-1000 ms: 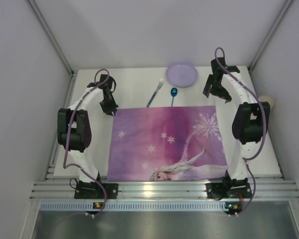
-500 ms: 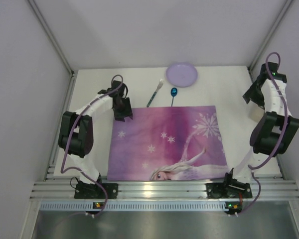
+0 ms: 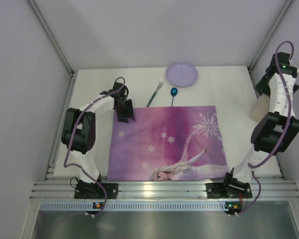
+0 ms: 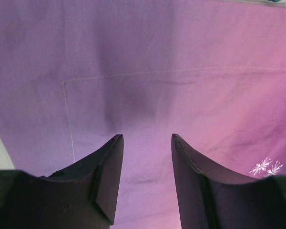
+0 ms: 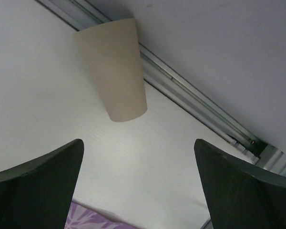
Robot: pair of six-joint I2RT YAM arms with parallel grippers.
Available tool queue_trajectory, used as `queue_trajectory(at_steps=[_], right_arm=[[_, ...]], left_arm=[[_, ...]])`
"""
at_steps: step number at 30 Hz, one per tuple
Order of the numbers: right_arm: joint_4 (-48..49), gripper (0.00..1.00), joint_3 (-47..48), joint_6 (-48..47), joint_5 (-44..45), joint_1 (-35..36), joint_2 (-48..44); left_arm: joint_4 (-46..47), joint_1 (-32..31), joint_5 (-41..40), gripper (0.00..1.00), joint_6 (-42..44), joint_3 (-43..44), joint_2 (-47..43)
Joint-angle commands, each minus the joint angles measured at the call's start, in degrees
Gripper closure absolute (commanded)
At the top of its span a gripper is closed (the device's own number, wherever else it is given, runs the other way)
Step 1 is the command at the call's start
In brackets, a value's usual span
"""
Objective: Set the dinner table for one person
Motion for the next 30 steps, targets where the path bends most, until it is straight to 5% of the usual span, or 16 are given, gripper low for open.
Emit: queue_trajectory(at_steps=[1,14,30], right_arm=[[-1.6,0.00,2.4,-0.4,2.3,-3.1,2.5],[8.9,0.00,-7.6,0.1,-12.1,-5.7,8.2],[13.5,0.00,-2.6,-2.6,-9.3,-5.7,19.5]], left_arm=[[0.5,-0.1,1.3,0.50,0.1,3.9,2.2],[-2.0,-1.1,0.4,0.51,1.6,9.2,6.2],[-9.3,-2.0,-3.8,0.51,3.0,17.5,10.7]])
